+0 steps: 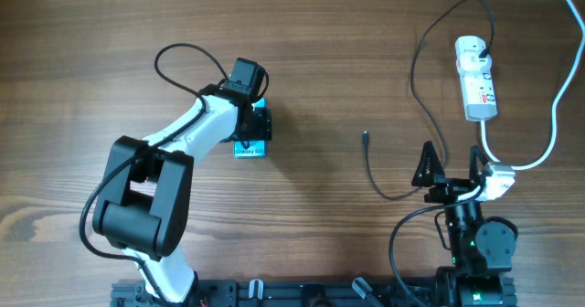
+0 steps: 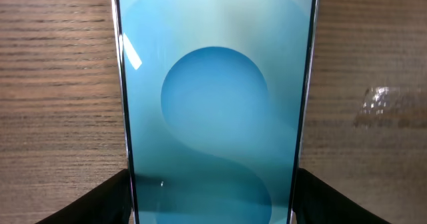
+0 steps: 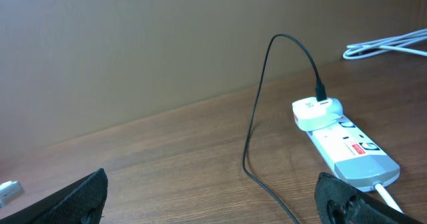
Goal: Plug charger to phone and switch on socket
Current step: 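Close the left gripper on the phone's bottom edge and lift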
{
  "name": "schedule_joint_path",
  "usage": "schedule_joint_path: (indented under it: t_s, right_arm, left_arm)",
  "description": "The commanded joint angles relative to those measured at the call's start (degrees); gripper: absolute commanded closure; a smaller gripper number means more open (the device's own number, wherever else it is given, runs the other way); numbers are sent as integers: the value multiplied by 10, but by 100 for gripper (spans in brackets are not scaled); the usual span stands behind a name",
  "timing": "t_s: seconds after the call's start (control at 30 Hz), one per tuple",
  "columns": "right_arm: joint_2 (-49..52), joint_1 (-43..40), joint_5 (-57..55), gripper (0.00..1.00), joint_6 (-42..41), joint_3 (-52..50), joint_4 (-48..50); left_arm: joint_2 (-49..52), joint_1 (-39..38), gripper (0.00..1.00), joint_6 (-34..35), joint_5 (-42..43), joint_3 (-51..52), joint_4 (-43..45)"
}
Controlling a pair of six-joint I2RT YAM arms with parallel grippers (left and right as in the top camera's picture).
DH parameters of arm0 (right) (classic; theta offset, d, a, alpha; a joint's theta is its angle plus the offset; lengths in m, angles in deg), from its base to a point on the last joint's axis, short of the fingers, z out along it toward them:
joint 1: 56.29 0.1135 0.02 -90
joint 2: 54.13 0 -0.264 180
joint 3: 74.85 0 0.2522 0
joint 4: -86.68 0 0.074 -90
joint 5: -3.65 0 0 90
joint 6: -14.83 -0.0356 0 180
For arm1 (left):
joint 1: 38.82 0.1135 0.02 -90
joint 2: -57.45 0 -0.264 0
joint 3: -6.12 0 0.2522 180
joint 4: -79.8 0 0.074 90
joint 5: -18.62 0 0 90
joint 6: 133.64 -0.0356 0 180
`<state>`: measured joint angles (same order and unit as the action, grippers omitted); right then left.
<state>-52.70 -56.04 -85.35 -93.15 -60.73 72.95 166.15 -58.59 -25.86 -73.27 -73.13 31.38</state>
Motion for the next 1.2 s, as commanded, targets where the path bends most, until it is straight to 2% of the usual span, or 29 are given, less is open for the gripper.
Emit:
schedule_joint_path:
  t_s: [0.0,0.13,0.2,0.37,0.5,0.73,0.87,1.1,1.17]
  right_arm:
    - [-1,2,-6,0,-2,0,3]
    - [-1,2,-6,0,-2,0,3]
    - [-1,2,-6,0,-2,0,3]
    - [-1,2,-6,0,-2,0,3]
    - [-1,2,-6,0,-2,0,3]
    - [-1,2,-6,0,-2,0,3]
    - [-1,2,-6,0,-2,0,3]
    - [-1,2,-6,0,-2,0,3]
    - [-1,2,-6,0,-2,0,3]
  left_arm:
    - [9,-3,28,72,9,16,3]
    - [9,-3,18,71,9,16,2]
    - [9,-3,16,71,10,16,0]
    - [9,-3,30,64,9,15,7]
    - [9,-3,25,23,9,15,20]
    - [9,-3,16,19,3,15,43]
    - [9,-3,22,19,3,15,38]
    - [9,-3,25,19,3,15,34]
    - [8,-3,29,19,3,15,38]
